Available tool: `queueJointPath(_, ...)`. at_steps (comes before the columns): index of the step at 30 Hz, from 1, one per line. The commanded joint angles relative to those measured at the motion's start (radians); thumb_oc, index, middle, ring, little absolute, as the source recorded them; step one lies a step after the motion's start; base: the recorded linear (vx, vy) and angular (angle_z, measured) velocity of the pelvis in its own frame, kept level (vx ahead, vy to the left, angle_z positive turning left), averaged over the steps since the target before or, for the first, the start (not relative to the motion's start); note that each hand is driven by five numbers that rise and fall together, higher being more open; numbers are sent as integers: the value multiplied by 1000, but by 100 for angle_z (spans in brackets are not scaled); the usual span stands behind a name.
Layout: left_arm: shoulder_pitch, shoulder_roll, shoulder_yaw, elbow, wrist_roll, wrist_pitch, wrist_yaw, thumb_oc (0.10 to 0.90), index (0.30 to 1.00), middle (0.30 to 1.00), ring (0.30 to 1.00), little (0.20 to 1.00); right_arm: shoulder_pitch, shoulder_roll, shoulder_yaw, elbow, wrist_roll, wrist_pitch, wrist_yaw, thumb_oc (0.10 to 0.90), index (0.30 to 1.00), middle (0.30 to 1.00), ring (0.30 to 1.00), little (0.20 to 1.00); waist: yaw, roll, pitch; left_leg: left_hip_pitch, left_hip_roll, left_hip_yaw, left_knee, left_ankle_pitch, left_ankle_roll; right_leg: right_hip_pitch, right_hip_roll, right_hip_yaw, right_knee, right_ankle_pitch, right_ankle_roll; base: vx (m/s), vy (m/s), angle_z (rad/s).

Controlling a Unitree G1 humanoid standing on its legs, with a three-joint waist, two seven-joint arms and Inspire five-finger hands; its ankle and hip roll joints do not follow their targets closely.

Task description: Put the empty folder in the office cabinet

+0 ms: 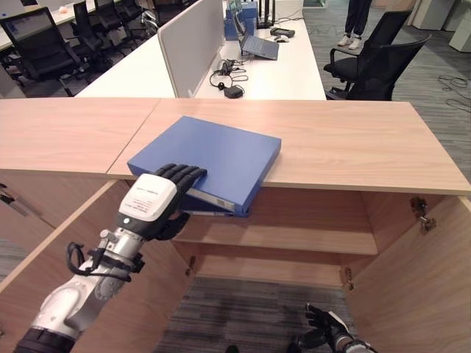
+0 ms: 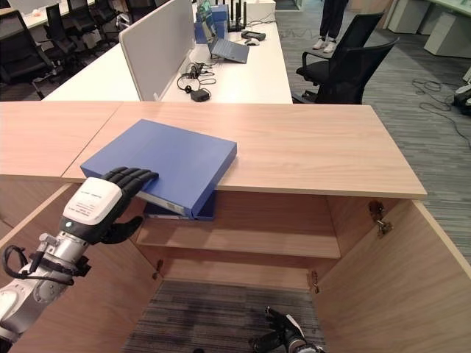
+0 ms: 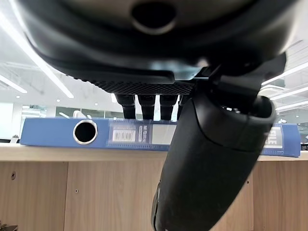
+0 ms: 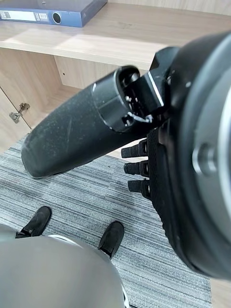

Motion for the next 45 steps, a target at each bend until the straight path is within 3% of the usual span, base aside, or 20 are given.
queueJointPath(1, -174, 71, 11, 22, 8, 23, 37, 800, 900, 900, 900, 900, -63, -32, 3, -31, -13, -45, 1, 800, 900, 900, 900, 900, -15, 6, 0, 53, -11, -25, -8, -128, 14, 110, -27, -57, 10, -180, 97, 0, 0, 0)
queueJointPath(11, -233, 100, -28, 52, 31, 34, 37, 800, 900, 900, 900, 900, -56, -29, 2, -12, -10, -35, 12, 800, 900, 900, 900, 900, -23, -2, -4, 54, -11, -22, -8, -128, 16, 109, -28, -53, 10, -178, 99, 0, 5, -2)
queueJointPath(29, -324, 147, -32, -95, 44, 16, 36, 800, 900, 900, 900, 900, -58, -14, 22, 12, -16, -31, 18, 800, 900, 900, 900, 900, -25, -5, -19, 61, -13, -21, -8, -131, 17, 117, -28, -53, 10, -181, 99, 0, 0, 0)
queueJointPath(45, -358, 61, -124, 95, 37, 55, 48, 800, 900, 900, 900, 900, -54, -21, 18, -8, -17, -27, 14, 800, 900, 900, 900, 900, -52, -10, -26, 63, -11, -4, -8, -132, 20, 111, -27, -38, 10, -174, 99, -1, 9, -3)
